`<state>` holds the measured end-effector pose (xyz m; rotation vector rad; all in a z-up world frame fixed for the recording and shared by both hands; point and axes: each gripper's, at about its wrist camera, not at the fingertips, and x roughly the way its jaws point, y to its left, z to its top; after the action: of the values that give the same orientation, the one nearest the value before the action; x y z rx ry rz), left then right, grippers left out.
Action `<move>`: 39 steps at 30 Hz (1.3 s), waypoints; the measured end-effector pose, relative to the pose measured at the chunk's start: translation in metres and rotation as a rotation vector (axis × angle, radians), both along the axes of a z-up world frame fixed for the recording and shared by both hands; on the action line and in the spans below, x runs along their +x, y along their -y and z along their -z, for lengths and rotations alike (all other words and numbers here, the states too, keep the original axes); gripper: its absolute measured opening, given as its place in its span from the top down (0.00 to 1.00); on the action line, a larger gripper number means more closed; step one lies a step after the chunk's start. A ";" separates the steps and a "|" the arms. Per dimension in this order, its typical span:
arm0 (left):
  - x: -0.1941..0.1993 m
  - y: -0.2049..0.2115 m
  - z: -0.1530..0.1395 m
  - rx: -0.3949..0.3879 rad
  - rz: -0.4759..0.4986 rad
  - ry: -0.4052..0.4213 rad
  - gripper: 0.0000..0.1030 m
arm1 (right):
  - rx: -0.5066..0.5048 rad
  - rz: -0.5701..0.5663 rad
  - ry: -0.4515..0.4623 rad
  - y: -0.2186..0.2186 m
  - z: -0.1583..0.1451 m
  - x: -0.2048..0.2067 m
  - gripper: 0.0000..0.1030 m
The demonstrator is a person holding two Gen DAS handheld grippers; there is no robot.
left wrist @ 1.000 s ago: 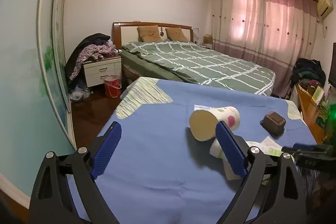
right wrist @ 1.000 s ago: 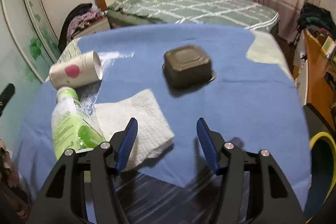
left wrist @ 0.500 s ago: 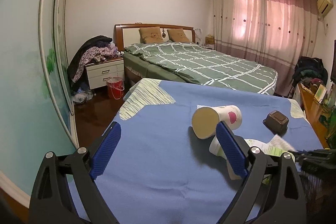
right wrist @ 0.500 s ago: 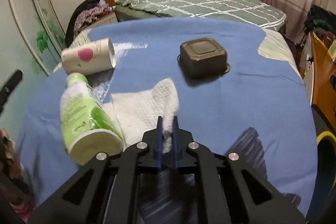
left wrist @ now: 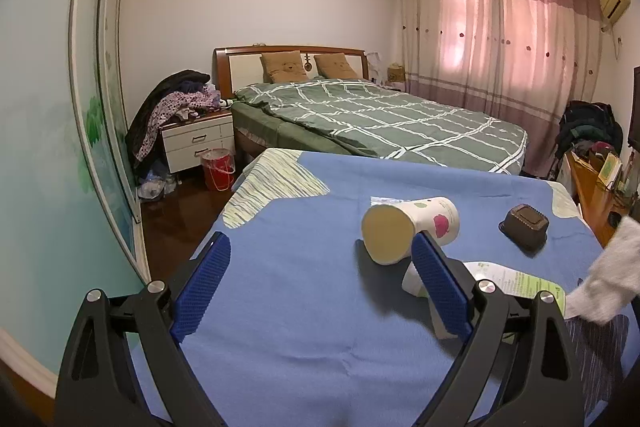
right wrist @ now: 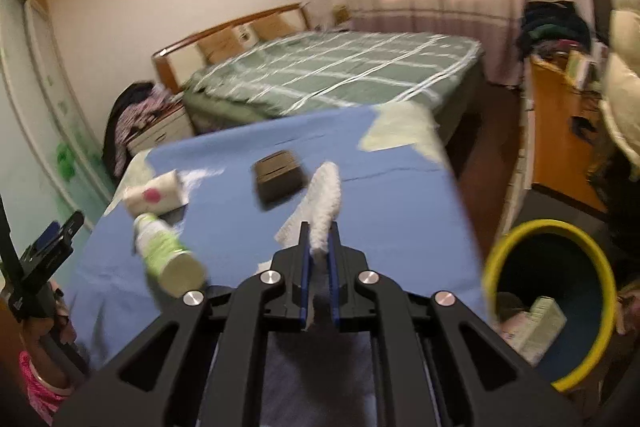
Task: Collect trash
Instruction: 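Pinch the white tissue with the right gripper, carry it over the bin, open, then grasp the green lotion bottle with the left gripper and lift it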
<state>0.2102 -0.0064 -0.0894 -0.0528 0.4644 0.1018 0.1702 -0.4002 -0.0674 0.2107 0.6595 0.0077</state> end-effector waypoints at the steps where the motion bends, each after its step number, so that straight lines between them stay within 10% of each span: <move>1: 0.000 0.000 0.000 0.002 0.001 0.000 0.12 | 0.000 0.026 0.006 0.012 -0.001 -0.005 0.92; 15: -0.015 0.047 -0.003 0.008 0.115 -0.040 0.12 | -0.014 0.488 -0.036 0.181 0.026 -0.062 0.92; 27: -0.028 0.159 0.022 0.162 0.270 -0.161 0.12 | -0.054 0.525 -0.058 0.189 0.053 -0.061 0.69; 39: -0.030 0.081 0.030 0.116 0.140 -0.253 0.12 | -0.030 0.474 -0.035 0.176 0.050 -0.050 0.62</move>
<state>0.1802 -0.0872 -0.1192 0.1077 0.7124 -0.0028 0.1206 -0.5759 -0.1171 0.3348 0.6314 -0.4608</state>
